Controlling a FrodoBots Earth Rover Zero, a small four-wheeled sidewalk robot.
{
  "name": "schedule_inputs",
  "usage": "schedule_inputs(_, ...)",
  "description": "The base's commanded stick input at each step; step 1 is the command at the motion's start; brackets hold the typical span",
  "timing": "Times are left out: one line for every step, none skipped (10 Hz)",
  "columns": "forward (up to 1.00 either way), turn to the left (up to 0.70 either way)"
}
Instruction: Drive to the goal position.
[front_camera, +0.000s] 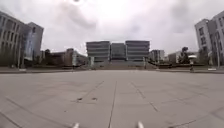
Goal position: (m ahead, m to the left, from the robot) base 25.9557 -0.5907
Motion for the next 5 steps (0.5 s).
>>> schedule_inputs(0.70, 0.00)
schedule_inputs(0.70, 0.00)
schedule_inputs(0.70, 0.00)
schedule_inputs(0.70, 0.00)
schedule_inputs(0.70, 0.00)
